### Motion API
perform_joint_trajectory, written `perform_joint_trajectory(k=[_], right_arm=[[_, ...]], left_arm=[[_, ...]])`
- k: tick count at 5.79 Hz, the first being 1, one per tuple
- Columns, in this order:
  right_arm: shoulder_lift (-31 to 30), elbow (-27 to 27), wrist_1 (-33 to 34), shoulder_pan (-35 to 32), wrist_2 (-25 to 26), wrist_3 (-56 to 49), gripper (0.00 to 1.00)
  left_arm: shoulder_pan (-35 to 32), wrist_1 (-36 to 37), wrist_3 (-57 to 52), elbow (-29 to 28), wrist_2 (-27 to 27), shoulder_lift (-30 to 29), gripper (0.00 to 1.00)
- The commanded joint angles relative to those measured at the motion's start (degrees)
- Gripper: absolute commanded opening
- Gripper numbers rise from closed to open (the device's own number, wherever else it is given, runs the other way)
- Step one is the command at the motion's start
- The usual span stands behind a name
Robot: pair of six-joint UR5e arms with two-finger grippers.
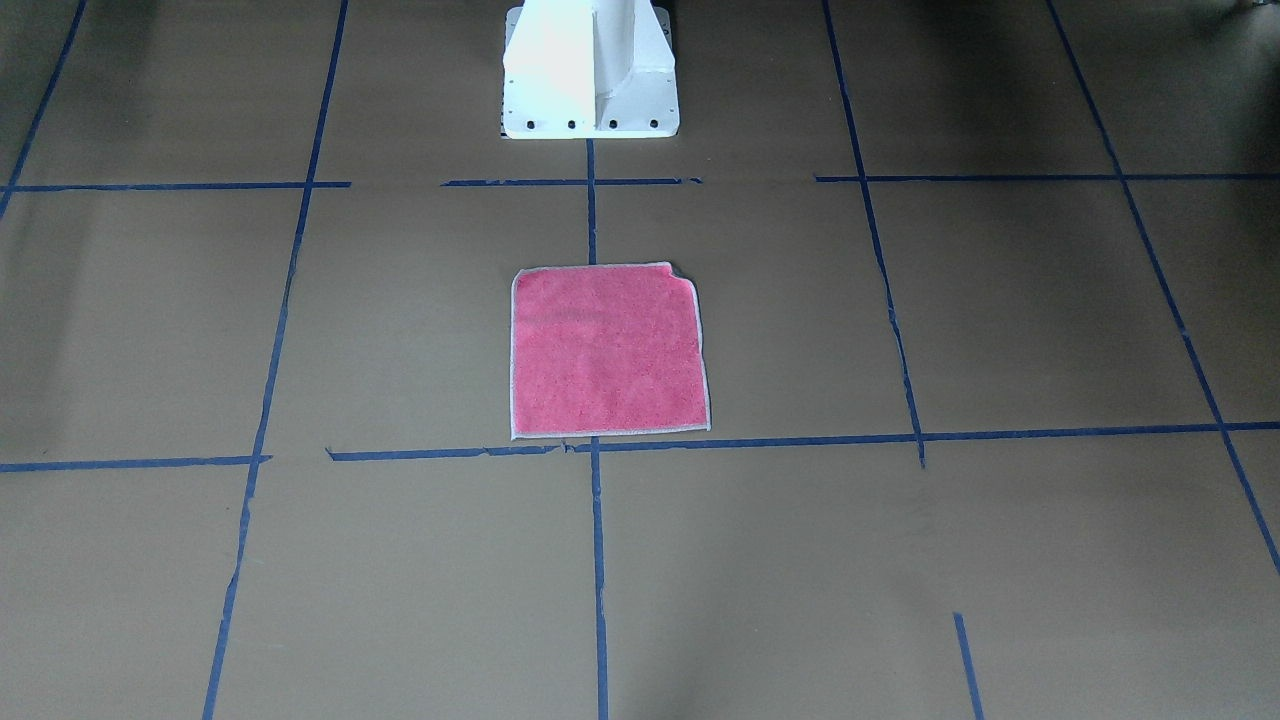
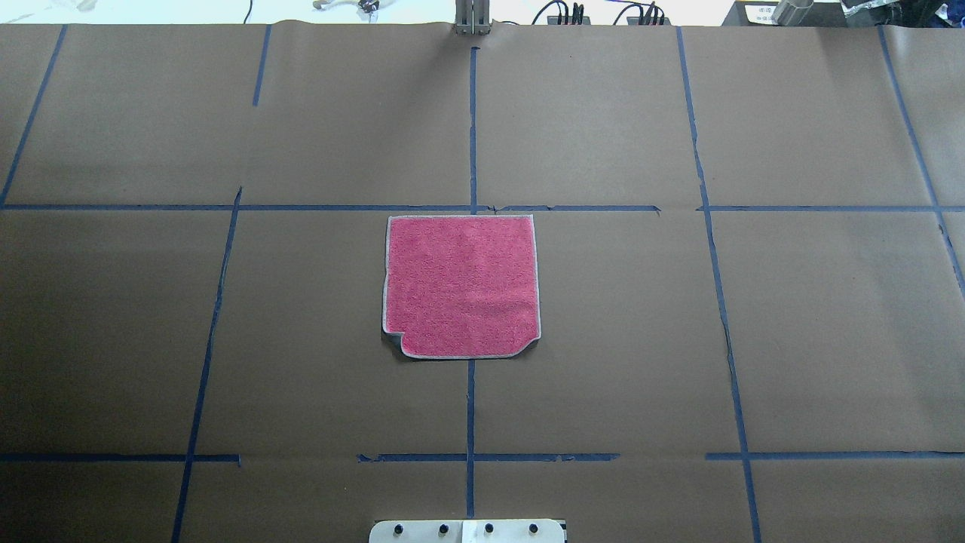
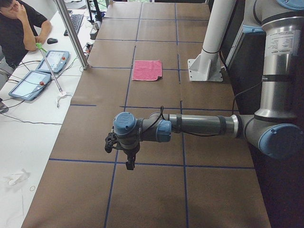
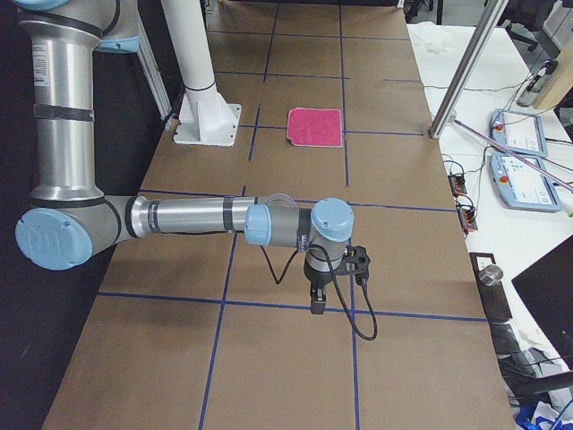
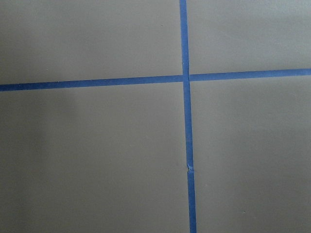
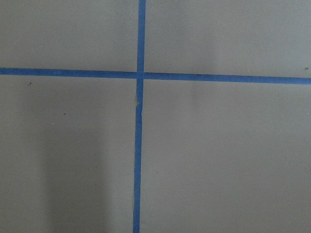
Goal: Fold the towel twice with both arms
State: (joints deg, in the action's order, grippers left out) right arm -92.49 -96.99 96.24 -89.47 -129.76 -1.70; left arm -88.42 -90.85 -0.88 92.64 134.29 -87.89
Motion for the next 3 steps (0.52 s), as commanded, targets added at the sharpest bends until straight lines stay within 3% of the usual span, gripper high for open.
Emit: perform_joint_trajectory(k=[1, 3], right_arm=[[0.03, -0.12, 0.0, 0.0, -0.06, -0.14, 1.0], [0.38, -0.13, 0.0, 0.0, -0.06, 0.21, 1.0]], left_arm=[[0.0, 0.06, 0.0, 0.17, 0.0, 0.0, 1.0], [-0.09, 0.06, 0.0, 0.26, 0.0, 0.0, 1.0]])
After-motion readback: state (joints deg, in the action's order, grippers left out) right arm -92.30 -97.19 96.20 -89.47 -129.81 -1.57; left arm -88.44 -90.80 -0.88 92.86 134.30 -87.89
